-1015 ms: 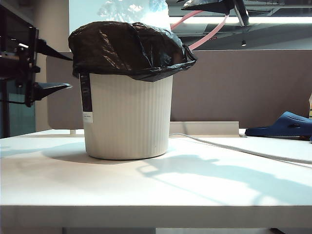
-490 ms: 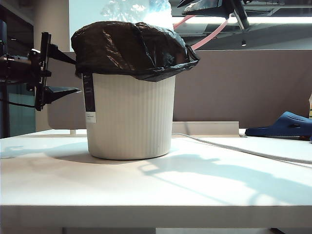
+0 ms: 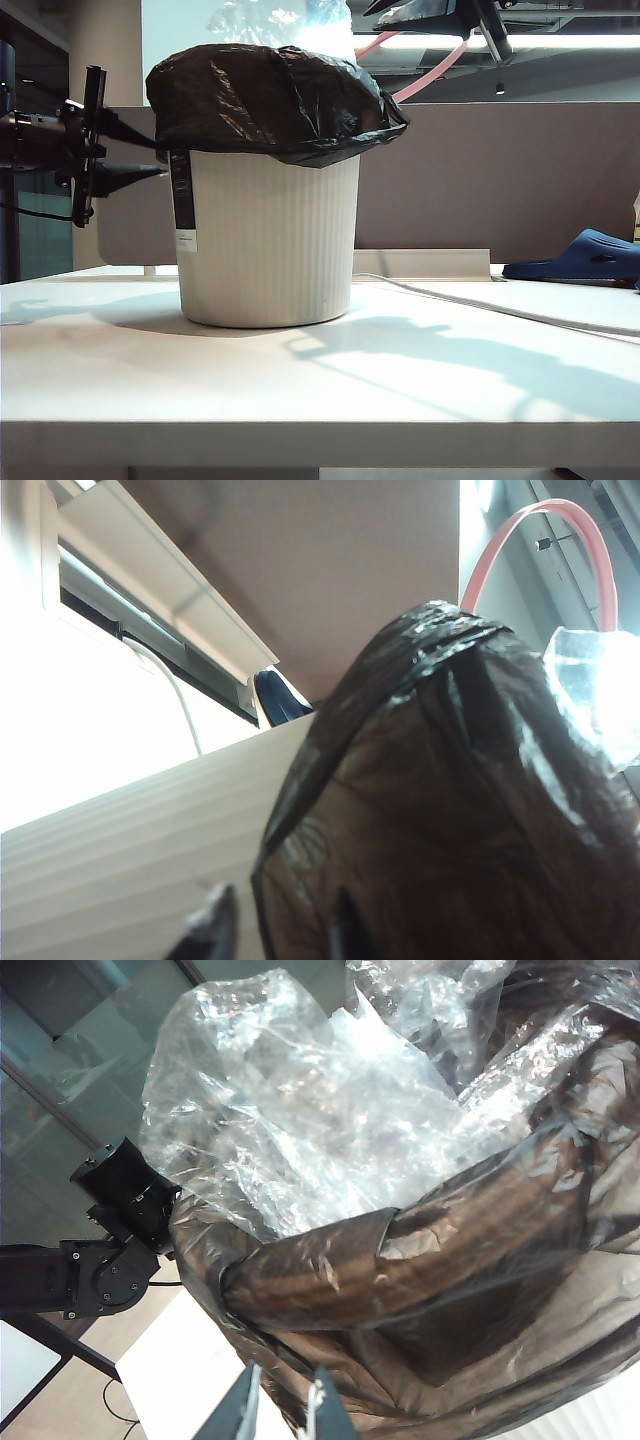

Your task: Open the ring lid of the trash can, pull out the black garbage bag inside, and place it on the table.

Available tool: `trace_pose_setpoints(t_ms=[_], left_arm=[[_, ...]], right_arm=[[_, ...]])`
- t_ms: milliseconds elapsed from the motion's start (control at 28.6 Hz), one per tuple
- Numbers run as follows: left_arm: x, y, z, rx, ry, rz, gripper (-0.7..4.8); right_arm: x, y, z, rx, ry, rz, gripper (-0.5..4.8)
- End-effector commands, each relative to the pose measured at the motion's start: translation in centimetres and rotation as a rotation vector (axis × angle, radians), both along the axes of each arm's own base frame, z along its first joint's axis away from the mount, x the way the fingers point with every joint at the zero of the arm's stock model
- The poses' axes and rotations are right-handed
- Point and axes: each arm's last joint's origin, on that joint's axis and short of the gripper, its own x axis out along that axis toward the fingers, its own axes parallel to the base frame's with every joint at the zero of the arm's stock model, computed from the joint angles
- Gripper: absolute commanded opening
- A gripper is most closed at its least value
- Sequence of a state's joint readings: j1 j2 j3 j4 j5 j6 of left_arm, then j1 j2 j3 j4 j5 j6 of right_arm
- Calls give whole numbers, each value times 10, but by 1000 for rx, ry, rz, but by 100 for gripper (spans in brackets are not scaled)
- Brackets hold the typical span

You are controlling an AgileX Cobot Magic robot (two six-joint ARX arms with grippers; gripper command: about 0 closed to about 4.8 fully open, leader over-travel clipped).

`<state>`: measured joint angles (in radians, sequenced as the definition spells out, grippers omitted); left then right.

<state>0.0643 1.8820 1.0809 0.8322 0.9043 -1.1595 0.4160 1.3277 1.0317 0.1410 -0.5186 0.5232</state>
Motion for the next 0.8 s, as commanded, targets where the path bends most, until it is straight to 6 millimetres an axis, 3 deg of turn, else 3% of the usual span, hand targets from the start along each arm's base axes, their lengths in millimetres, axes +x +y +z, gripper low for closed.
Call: trace_pose_setpoints(t_ms=[35,105,280,595,700,805], left_arm=[[0,-3,4,6,-25,-3,113],[0,-3,4,6,-27,-3,99],[0,-2,4,6,-27,4,-5],[0,-2,4,6,-28,0,-6],[0,-2,4,6,-27,-7,-6],[-1,-2,5,2,-28,-22,-6]], right_arm=[[-1,0,3,8,-17,0,68],[-1,0,3,8,-17,0,68],[-1,0,3,7,-14,0,68],[0,-2,-3,-13,61,-85,68],[1,-4,-10,26,142,-177,127],[3,-3,-18,64,187,-184,143]])
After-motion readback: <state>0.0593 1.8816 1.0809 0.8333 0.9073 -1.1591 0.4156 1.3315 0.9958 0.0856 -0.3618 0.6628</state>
